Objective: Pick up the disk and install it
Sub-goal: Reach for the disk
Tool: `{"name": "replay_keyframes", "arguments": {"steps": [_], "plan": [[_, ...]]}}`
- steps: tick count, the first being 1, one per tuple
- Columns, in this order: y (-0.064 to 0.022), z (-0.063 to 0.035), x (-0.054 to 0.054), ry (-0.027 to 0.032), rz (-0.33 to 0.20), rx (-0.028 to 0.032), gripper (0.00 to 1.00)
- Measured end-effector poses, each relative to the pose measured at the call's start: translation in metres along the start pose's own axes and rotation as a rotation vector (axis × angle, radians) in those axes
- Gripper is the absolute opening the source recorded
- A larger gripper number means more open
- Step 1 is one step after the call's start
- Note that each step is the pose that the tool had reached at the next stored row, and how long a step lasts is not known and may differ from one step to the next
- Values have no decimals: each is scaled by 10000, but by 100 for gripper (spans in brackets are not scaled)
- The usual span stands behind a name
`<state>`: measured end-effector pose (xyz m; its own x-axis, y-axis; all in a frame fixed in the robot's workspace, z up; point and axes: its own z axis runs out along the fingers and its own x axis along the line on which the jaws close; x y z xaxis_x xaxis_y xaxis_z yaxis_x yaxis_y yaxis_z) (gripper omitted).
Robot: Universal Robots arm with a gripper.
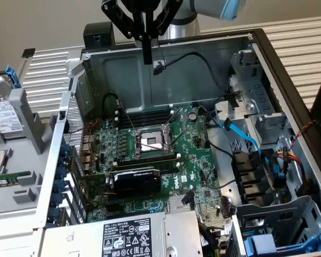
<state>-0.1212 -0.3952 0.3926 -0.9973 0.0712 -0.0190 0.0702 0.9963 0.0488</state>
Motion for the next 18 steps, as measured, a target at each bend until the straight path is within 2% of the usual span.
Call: {"name": "replay_keyframes", "arguments": {"steps": [13,18], "plan": [[15,0,4,1,1,10,11],[14,-1,83,-20,-1,9,11]]}}
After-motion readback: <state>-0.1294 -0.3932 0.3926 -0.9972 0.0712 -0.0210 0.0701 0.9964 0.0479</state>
